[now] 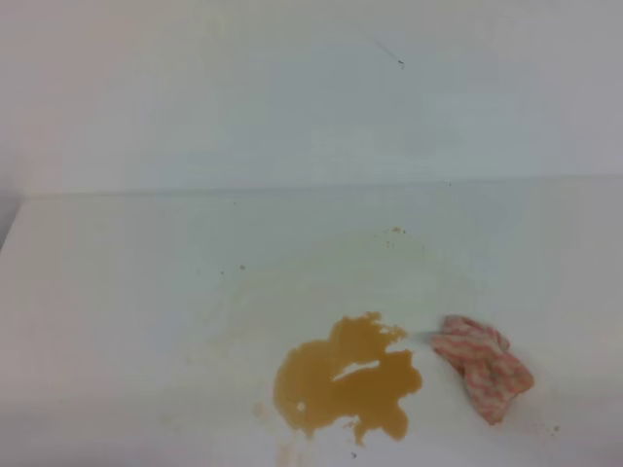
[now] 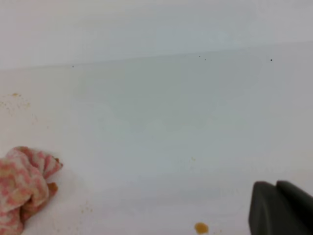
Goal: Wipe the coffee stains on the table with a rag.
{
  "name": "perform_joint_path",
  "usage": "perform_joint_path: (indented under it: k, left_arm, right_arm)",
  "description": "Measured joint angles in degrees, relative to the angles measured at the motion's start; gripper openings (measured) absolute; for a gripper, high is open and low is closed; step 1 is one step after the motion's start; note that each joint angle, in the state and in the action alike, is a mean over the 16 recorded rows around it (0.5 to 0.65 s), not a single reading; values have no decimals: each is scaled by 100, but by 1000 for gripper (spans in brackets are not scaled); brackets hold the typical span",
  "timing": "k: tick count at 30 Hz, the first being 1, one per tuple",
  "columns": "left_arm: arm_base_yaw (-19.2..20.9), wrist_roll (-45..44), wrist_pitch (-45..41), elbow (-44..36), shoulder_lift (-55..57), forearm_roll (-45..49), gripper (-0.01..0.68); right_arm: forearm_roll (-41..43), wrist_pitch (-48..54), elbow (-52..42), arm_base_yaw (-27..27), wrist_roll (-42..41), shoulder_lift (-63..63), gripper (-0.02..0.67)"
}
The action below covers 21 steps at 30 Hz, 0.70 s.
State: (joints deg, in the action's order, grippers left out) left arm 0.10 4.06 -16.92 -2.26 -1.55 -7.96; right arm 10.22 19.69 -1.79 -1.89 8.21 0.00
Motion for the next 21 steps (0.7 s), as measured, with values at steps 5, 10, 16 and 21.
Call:
perform_joint_path:
  k: [5, 10, 16, 21]
  left_arm:
    - [0, 0, 0, 0, 0, 0, 1]
    - [0, 0, 0, 0, 0, 0, 1]
    - [0, 0, 0, 0, 0, 0, 1]
    - [0, 0, 0, 0, 0, 0, 1]
  right_arm:
    - [0, -8, 0, 0, 1, -12, -3]
    - [-1, -6, 22, 0, 1, -10, -3]
    - [-2, -6, 67, 0, 1, -10, -3]
    - [-3, 0, 124, 0, 0, 0, -3]
